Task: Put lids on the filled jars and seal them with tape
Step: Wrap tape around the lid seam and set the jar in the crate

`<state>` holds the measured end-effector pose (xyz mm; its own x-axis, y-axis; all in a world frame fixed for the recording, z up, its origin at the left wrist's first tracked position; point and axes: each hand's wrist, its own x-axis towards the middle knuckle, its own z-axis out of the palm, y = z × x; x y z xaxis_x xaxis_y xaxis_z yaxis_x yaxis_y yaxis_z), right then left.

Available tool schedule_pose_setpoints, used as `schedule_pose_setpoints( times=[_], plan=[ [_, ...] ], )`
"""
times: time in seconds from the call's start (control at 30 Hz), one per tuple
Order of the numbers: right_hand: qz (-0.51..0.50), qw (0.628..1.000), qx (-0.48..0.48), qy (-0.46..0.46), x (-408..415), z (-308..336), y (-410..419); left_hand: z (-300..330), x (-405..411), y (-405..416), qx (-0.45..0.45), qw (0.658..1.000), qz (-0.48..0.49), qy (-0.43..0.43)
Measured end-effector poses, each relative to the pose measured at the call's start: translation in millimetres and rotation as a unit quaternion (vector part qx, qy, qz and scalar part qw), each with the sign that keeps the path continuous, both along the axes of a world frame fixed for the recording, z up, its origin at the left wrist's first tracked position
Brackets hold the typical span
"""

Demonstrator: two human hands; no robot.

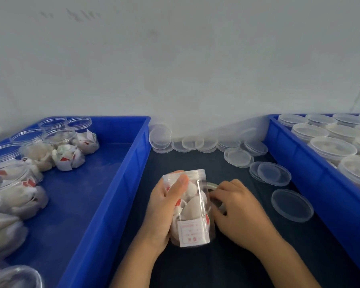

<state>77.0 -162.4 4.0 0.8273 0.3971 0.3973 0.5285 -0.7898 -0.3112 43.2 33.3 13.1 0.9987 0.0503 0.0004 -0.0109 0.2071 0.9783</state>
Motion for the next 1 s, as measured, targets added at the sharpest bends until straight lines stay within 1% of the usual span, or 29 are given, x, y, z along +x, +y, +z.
schedule_pose_setpoints(
  times=[0.03,0.07,0.1,0.17,0.2,0.23,0.3,0.37,0.47,0.63,0.73,0.87,1.0],
  plan=[
    [-0.018,0.999,0.030,-0.026,-0.9,3.3,-1.3,-0.2,1.1,-1.1,0.007,1.000,0.020,-0.006],
    [-0.034,0.995,0.083,-0.044,-2.8,8.4,-1.7,-0.7,1.8,-2.1,0.017,0.999,0.038,-0.012],
    [-0.040,0.986,0.155,-0.047,-5.8,14.7,-0.5,-1.4,2.4,-3.1,0.028,0.998,0.055,-0.019],
    [-0.002,0.952,0.304,-0.026,-15.1,26.7,6.2,-2.7,2.2,-5.7,0.047,0.995,0.076,-0.039],
    [0.027,0.938,0.346,-0.016,-20.1,31.5,11.5,-3.0,1.8,-7.4,0.055,0.994,0.078,-0.051],
    [0.047,0.933,0.358,-0.010,-24.8,34.4,17.1,-3.7,1.2,-9.2,0.059,0.994,0.078,-0.057],
    [0.052,0.937,0.346,-0.002,-30.0,34.2,26.1,-4.9,0.6,-12.4,0.057,0.993,0.077,-0.062],
    [0.032,0.938,0.344,-0.002,-30.5,31.2,30.5,-5.6,0.4,-14.2,0.053,0.993,0.085,-0.069],
    [0.022,0.934,0.356,-0.016,-30.7,29.3,32.5,-6.5,0.1,-15.4,0.069,0.990,0.099,-0.079],
    [0.018,0.922,0.386,0.021,-29.4,29.7,31.9,-8.4,1.0,-14.6,0.080,0.988,0.104,-0.086],
    [0.022,0.919,0.393,0.018,-28.6,32.7,30.0,-7.1,0.5,-15.1,0.084,0.986,0.108,-0.093],
    [0.023,0.929,0.369,-0.004,-28.4,33.7,29.8,-6.3,0.6,-15.3,0.093,0.984,0.113,-0.101],
    [0.019,0.944,0.330,-0.005,-26.9,31.7,29.2,-6.3,1.4,-15.4,0.115,0.980,0.128,-0.102]
  ],
)
